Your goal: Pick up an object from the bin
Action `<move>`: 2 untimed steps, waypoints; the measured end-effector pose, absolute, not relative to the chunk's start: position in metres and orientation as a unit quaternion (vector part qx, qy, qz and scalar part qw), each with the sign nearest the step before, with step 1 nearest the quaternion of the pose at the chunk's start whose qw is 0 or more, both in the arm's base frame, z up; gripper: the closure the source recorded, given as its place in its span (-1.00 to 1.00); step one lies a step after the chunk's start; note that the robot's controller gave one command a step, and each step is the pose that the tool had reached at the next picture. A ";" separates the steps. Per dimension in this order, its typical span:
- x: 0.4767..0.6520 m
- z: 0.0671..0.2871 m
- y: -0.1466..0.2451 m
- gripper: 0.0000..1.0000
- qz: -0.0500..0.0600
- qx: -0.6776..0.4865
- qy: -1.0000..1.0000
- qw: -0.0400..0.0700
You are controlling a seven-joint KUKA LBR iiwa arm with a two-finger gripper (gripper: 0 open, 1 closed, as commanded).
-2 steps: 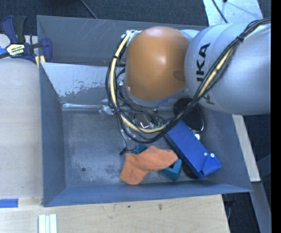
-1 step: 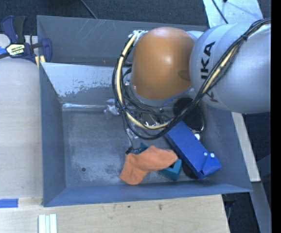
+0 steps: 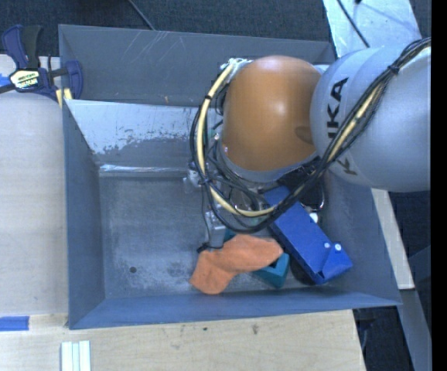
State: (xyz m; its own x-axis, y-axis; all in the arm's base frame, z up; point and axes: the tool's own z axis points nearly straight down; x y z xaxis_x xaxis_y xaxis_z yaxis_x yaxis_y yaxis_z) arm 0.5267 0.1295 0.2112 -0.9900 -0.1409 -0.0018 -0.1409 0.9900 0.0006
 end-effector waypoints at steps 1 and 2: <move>0.512 0.196 0.113 -1.00 0.000 -0.113 0.994 0.001; 0.523 0.154 0.095 -1.00 0.000 -0.253 0.967 0.003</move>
Offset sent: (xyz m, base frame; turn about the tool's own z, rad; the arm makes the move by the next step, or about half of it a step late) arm 0.0014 -0.0425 -0.0752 -0.3957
